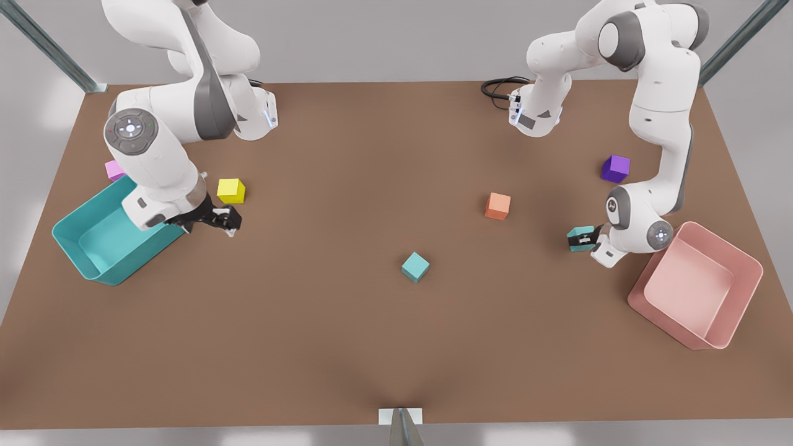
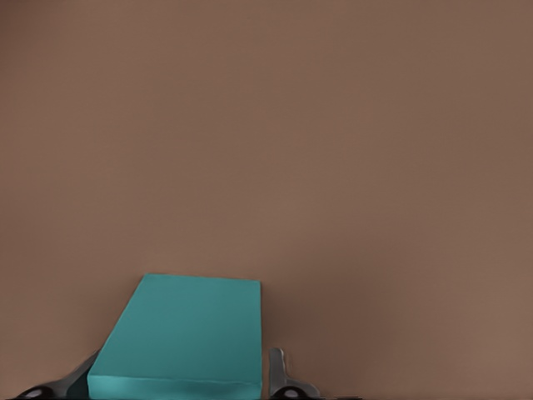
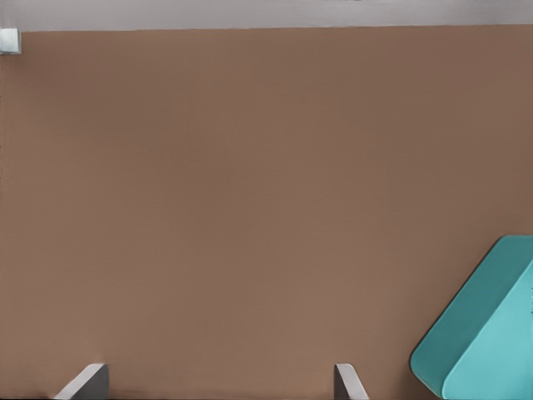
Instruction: Stack the two blue cubes on top of each other
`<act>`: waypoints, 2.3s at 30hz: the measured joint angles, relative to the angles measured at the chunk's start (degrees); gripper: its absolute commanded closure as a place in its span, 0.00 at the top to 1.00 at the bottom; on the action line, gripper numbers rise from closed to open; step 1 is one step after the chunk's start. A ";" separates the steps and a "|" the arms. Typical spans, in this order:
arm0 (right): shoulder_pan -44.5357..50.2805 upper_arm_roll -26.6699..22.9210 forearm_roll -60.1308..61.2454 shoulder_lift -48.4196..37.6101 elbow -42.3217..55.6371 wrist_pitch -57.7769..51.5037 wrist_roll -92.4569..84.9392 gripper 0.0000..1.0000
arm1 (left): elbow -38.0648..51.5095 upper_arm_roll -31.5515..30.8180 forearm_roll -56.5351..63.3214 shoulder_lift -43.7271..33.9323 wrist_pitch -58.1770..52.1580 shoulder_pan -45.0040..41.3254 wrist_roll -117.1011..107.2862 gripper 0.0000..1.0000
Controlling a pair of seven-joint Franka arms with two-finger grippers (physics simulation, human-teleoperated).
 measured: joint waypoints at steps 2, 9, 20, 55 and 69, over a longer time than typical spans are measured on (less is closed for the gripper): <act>-0.03 0.00 0.03 0.11 0.02 0.09 -2.77 1.00 | -0.01 -0.01 0.34 0.15 0.29 0.01 0.02 0.59; -0.12 -0.08 0.14 0.42 0.25 0.25 -10.38 1.00 | 1.24 -0.10 0.82 -5.16 -0.08 -1.75 -0.03 0.55; -0.71 -0.11 0.39 0.72 0.42 0.27 -17.70 1.00 | 42.51 -4.77 -1.24 12.03 -14.73 -36.51 -14.68 0.58; -0.58 -0.17 0.37 1.07 0.35 -0.10 -24.61 1.00 | 55.70 -4.74 -3.99 24.37 -19.60 -43.09 -44.82 1.00; -0.67 -0.21 0.32 1.08 0.38 -0.10 -24.89 1.00 | 58.99 -4.72 -4.11 11.02 -32.49 -38.44 -47.11 1.00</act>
